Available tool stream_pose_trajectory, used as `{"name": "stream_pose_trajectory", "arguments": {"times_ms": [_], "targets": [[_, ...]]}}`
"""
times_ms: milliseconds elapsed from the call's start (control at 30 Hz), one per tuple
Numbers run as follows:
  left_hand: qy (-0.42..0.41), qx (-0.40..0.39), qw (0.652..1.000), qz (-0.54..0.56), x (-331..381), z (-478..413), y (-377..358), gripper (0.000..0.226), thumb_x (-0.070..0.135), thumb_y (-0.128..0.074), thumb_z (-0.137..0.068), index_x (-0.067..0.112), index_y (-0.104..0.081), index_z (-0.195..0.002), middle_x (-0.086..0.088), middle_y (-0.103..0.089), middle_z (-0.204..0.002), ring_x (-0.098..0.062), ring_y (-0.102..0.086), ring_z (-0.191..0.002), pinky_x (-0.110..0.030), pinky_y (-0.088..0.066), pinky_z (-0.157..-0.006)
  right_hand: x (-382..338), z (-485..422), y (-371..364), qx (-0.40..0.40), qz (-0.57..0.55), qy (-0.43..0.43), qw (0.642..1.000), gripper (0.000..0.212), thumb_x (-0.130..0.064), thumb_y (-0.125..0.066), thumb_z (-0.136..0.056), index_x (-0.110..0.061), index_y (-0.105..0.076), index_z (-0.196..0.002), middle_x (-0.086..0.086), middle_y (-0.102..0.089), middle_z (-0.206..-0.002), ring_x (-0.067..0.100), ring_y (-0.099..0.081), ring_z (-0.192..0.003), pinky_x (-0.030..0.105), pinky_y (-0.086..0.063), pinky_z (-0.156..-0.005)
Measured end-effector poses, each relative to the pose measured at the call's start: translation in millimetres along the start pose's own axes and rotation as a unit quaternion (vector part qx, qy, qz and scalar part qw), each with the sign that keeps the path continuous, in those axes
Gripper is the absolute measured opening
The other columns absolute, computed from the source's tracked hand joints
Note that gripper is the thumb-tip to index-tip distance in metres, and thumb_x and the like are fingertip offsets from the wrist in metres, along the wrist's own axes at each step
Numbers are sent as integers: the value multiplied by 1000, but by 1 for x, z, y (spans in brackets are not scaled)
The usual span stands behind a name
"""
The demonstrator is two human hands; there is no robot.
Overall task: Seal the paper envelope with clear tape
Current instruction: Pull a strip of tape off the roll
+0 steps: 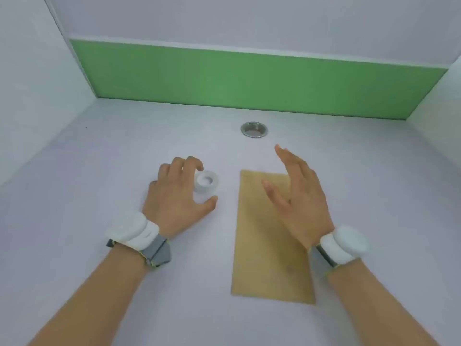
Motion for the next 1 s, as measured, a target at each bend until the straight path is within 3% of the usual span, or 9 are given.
{"name": "stream_pose_trajectory", "arguments": {"times_ms": [100, 233, 333, 433, 567, 700, 867, 1000], "targets": [[-15, 13, 999, -37, -1, 1, -5, 33, 55, -53, -77, 32, -43, -98, 8, -48, -105, -22, -42, -103, -35, -36, -74, 1, 3, -2, 25, -34, -12, 999, 51, -35, -48, -92, -32, -31, -140, -10, -46, -137, 15, -38, -124, 17, -24, -95], [-13, 33, 999, 17, 4, -4, -11, 19, 45, -55, -83, 33, -56, -97, 10, -49, -107, -19, -46, -103, -35, -37, -76, 1, 2, -9, 18, -37, 28, 999, 43, -31, -51, -91, -31, -40, -133, -11, -55, -124, 12, -50, -113, 23, -38, -91], [-27, 50, 991, 125, 17, -8, -13, 23, 48, -56, -79, 33, -61, -97, 12, -47, -107, -15, -50, -104, -40, -45, -84, 0, 0, -15, -14, -40, 46, 998, 47, -34, -53, -89, -33, -39, -135, -11, -55, -123, 11, -53, -108, 31, -45, -93], [-88, 27, 977, 192, 31, -8, -19, 34, 54, -49, -76, 33, -64, -98, 13, -47, -108, -12, -50, -107, -37, -44, -91, -1, -1, -20, -38, -61, 60, 996, 52, -36, -55, -89, -33, -36, -138, -12, -53, -128, 4, -53, -108, 26, -44, -94], [-130, 22, 969, 209, 39, -4, -20, 35, 52, -52, -76, 29, -65, -98, 11, -49, -111, -12, -50, -107, -36, -44, -91, -9, -2, -21, -38, -104, 52, 993, 51, -42, -58, -85, -34, -43, -134, -16, -57, -125, -2, -57, -100, 24, -47, -90], [-134, 24, 969, 204, 40, -3, -20, 33, 52, -52, -76, 30, -65, -98, 12, -48, -109, -11, -51, -105, -34, -45, -90, -10, -2, -12, 11, -136, 16, 991, 38, -39, -67, -80, -34, -61, -117, -20, -66, -110, 0, -62, -90, 25, -50, -85], [-130, 26, 970, 206, 40, 0, -21, 32, 53, -52, -76, 33, -65, -97, 15, -46, -105, -11, -51, -104, -34, -45, -89, -10, 2, -5, 45, -170, -30, 984, 26, -31, -75, -73, -29, -71, -99, -12, -73, -94, 7, -67, -75, 32, -55, -78], [-127, 23, 969, 211, 39, 0, -22, 31, 54, -52, -75, 34, -64, -95, 18, -45, -107, -10, -50, -104, -32, -44, -90, -7, 3, -5, 55, -185, -48, 980, 17, -23, -75, -73, -27, -73, -90, -13, -73, -82, 7, -66, -67, 22, -52, -69]]}}
Point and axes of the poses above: each hand's wrist, its own z-axis away from the middle knuckle, its own y-axis out of the back of the hand, x = y × z, the point moved 5 cm from there along -z, towards the middle knuckle
